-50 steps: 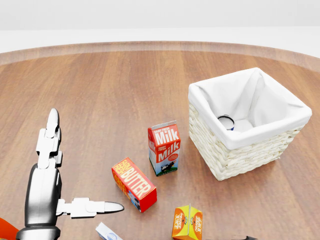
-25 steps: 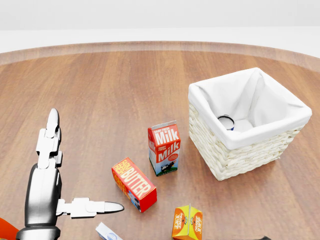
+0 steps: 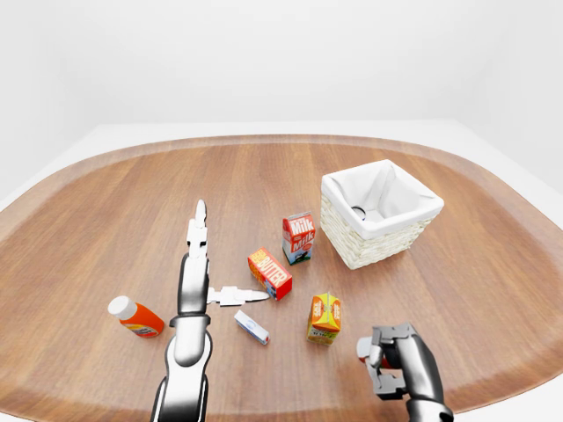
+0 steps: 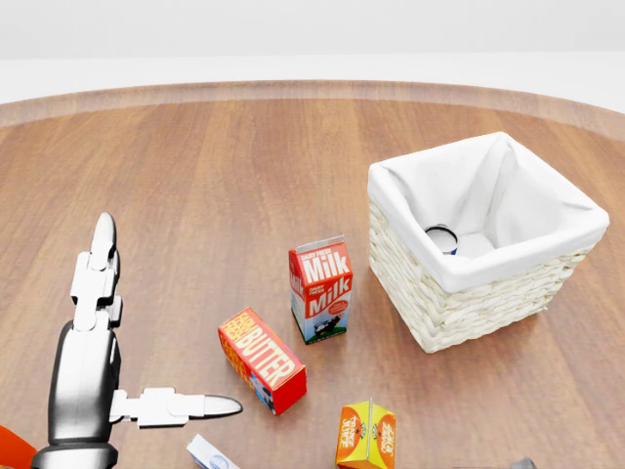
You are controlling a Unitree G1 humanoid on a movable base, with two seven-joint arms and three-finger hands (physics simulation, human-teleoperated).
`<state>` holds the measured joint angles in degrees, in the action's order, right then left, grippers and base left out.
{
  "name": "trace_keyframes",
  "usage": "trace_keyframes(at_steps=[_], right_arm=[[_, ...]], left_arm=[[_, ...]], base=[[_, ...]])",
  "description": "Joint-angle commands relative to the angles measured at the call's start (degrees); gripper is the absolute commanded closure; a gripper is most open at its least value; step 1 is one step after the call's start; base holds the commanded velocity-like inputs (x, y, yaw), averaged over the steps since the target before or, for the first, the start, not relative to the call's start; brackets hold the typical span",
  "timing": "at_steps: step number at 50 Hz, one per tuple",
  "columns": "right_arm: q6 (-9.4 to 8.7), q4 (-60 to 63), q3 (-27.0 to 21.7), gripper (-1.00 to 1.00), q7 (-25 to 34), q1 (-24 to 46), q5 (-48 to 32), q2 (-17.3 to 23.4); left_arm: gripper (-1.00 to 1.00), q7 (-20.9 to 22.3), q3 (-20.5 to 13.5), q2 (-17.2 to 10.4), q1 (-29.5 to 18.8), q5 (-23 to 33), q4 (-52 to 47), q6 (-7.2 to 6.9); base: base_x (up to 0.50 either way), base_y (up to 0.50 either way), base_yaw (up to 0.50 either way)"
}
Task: Pick up the alphabet soup and the tomato sauce, and put them in the basket.
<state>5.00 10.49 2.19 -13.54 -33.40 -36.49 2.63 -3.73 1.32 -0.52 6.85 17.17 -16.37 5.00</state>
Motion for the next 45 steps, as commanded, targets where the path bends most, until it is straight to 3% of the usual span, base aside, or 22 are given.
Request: trace_keyframes(at_steps=[1, 23, 45], right_arm=[[0.00, 2.00, -2.60, 1.00, 5.15, 1.37, 6.12, -1.85], [0.00, 4.32, -7.53, 1.00, 12.43, 9.74, 11.86, -3.92], [0.00, 9.85, -8.03, 1.00, 13.44, 18.87, 12.48, -2.50]], left_arm=[[-1.00, 0.01, -0.05, -0.01, 0.33, -0.23, -0.47, 0.00], [-1.00, -0.03, -0.24, -0.01, -0.19, -0.41, -0.56, 0.00], [-1.00, -0.01, -0.24, -0.01, -0.19, -0.40, -0.56, 0.00]], base=[[0.00, 0.00, 0.00], [0.00, 0.00, 0.00], [0.00, 0.00, 0.00]])
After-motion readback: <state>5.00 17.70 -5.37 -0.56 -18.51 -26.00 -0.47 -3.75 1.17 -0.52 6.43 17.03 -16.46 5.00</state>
